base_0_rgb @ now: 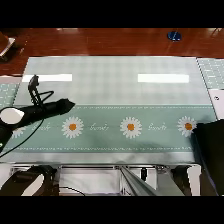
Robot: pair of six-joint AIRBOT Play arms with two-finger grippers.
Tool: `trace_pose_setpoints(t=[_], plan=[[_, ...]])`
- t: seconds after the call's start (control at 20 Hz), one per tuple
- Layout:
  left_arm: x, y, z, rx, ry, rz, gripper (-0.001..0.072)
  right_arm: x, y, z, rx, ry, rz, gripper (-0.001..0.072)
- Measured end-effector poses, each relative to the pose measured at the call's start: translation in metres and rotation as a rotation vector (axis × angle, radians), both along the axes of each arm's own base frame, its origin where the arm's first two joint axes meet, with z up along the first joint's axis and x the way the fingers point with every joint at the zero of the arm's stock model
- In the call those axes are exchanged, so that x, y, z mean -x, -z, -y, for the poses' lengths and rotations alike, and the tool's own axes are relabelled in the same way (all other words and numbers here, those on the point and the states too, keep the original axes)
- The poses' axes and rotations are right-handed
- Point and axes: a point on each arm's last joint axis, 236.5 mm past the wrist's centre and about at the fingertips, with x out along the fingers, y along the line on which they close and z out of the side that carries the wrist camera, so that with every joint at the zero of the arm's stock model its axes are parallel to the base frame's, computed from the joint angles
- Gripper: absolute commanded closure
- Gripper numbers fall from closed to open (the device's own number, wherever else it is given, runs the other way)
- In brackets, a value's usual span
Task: Fold the shirts.
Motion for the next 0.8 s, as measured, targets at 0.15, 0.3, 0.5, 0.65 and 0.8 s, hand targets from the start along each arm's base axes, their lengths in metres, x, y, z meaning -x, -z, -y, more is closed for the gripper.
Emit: trace_pose_setpoints(t=[0.15, 0.3, 0.5, 0.65, 0.8], plan=[[-0.036, -0.062, 0.005, 0.007, 0.016, 0.147, 0.0681, -0.082, -0.017, 0.000, -0.042, -0.156, 0.285, 0.0696], [-0.074, -0.147, 0.021, 0.027, 0.059, 0.312, 0.0681, -0.180, -0.062, -0.025, -0.037, -0.418, 0.539, 0.0695], [-0.089, -0.218, 0.066, 0.037, 0.188, 0.434, 0.0682, -0.292, -0.095, -0.119, 0.068, -0.863, 0.672, 0.0694], [-0.080, -0.179, 0.093, -0.070, 0.287, 0.350, 0.0682, -0.329, -0.053, -0.190, 0.139, -1.139, 0.535, 0.0695], [-0.082, -0.096, 0.086, -0.237, 0.298, 0.191, 0.0681, -0.345, 0.025, -0.226, 0.166, -1.304, 0.313, 0.0695]])
